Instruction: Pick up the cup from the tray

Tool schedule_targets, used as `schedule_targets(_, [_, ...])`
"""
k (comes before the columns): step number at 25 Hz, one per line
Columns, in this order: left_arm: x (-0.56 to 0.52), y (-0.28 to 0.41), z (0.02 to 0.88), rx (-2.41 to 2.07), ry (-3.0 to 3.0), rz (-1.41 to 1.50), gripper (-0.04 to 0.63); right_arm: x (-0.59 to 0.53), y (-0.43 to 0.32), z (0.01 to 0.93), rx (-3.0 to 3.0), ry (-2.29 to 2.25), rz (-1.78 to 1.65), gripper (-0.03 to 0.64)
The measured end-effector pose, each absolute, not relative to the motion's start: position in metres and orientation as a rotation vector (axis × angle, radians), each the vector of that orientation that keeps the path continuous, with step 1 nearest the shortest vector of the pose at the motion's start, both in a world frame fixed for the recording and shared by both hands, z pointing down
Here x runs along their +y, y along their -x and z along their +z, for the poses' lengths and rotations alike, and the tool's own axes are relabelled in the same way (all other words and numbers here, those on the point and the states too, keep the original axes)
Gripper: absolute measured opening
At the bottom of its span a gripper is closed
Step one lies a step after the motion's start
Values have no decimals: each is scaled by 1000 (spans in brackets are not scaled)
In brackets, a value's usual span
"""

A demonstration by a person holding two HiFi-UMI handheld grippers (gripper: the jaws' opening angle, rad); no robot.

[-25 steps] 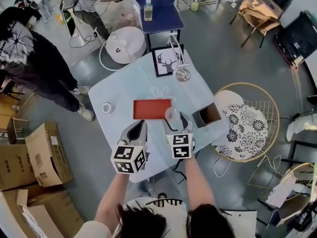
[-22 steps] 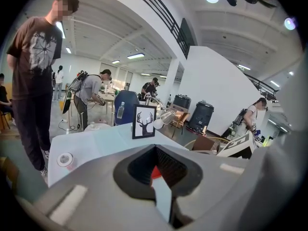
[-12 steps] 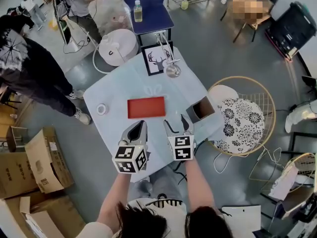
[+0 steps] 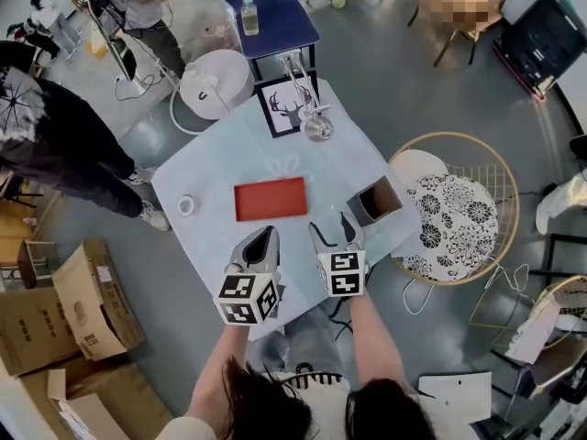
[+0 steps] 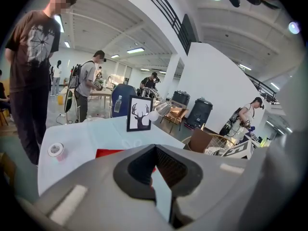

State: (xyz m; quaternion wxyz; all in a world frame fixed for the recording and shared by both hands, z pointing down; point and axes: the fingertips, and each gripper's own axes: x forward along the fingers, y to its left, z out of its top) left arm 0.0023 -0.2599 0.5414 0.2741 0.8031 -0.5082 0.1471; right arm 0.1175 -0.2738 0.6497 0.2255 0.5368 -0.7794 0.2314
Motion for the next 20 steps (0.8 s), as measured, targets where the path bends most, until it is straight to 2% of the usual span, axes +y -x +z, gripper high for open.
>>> schedule_targets(14, [-270, 4, 542, -1407, -2146, 396, 0, -264, -117, 672, -2144, -1498, 658, 327])
schedule_targets(20, [-267, -2, 545, -1375, -2161, 419, 0, -263, -119, 670, -2162, -1486, 678, 352])
